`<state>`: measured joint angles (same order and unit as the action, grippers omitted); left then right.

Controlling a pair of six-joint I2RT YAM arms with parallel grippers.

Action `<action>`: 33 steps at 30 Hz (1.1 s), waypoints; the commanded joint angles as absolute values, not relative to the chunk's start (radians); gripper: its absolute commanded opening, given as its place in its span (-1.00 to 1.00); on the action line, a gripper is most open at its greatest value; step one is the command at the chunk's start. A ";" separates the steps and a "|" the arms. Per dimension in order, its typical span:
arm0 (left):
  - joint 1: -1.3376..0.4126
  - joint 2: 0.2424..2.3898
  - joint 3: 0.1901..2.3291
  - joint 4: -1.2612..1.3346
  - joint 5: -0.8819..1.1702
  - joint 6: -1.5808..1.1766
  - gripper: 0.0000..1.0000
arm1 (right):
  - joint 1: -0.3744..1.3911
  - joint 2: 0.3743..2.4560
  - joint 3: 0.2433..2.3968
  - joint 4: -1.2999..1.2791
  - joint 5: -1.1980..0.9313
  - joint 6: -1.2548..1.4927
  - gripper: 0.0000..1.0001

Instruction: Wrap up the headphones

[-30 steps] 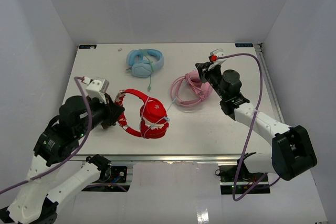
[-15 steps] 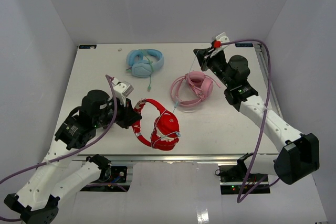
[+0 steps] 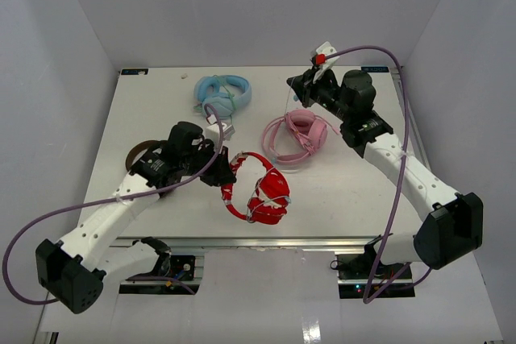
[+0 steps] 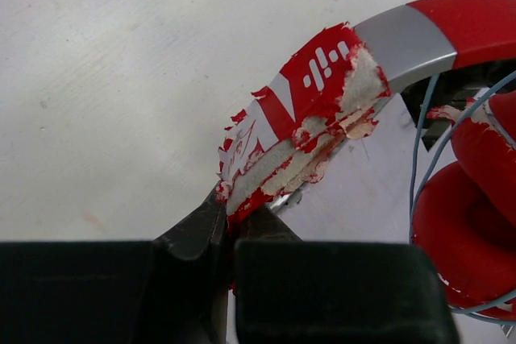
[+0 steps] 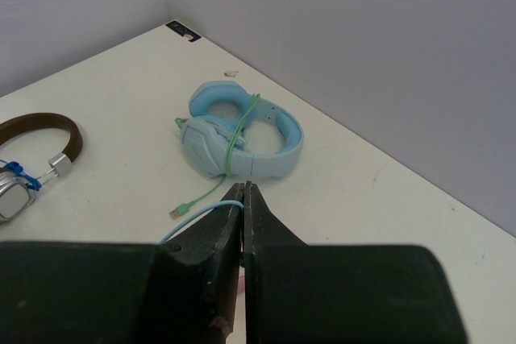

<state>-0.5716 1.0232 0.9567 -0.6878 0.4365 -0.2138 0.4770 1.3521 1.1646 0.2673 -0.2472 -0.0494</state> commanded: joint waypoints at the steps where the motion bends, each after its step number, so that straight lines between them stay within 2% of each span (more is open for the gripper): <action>1: -0.580 1.064 0.978 -0.612 0.419 -0.230 -1.00 | 0.473 1.361 1.250 0.220 -0.310 -0.063 -0.85; 14: -0.618 1.235 1.005 -0.611 0.159 -0.244 -1.00 | 0.521 1.355 1.286 0.129 -0.440 -0.025 -0.85; 22: -0.618 1.302 1.055 -0.637 -0.116 -0.331 -1.00 | 0.581 1.336 1.284 0.056 -0.487 0.023 -0.85; 33: -0.616 1.363 1.149 -0.689 -0.342 -0.481 -1.00 | 0.701 1.323 1.307 -0.105 -0.448 0.112 -0.85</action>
<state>-0.6138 1.3710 1.0830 -0.6973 -0.2371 -0.3806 0.6581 1.3616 1.2633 -0.0563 -0.4579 0.0694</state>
